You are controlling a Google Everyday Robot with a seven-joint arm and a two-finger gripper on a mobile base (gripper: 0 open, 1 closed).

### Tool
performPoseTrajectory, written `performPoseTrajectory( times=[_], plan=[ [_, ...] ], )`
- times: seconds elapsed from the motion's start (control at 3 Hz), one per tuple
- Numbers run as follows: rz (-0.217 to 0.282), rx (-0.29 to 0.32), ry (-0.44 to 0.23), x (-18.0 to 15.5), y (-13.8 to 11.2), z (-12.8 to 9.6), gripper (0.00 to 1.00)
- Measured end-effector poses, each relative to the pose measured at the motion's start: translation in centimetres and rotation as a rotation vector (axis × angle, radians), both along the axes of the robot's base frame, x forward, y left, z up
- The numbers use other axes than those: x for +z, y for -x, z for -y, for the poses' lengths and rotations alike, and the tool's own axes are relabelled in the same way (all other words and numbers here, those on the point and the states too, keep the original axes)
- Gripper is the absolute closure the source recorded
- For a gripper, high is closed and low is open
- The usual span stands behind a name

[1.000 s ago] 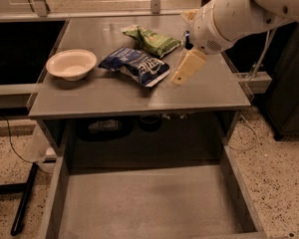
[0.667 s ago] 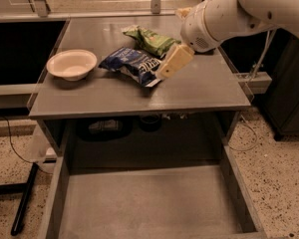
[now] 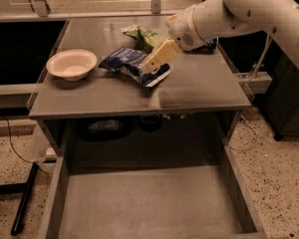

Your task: Place blue chip bag into top drawer

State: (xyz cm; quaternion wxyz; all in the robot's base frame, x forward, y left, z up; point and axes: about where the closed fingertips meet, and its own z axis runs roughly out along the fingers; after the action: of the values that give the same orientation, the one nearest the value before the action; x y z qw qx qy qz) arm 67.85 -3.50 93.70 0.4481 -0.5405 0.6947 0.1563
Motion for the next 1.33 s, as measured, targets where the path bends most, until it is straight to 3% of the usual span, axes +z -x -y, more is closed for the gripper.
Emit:
performPoseTrajectory(
  times=[0.33, 0.67, 1.0, 1.33],
  plan=[
    [-0.116, 0.054, -0.034, -1.4, 1.3, -2.1, 0.0],
    [-0.197, 0.086, -0.023, -2.7, 1.9, -3.8, 0.0],
    [-0.219, 0.068, 0.048, -4.2, 1.0, -4.6, 0.0],
    [-0.217, 0.021, 0.154, -6.9, -1.7, -4.4, 0.0]
  ],
)
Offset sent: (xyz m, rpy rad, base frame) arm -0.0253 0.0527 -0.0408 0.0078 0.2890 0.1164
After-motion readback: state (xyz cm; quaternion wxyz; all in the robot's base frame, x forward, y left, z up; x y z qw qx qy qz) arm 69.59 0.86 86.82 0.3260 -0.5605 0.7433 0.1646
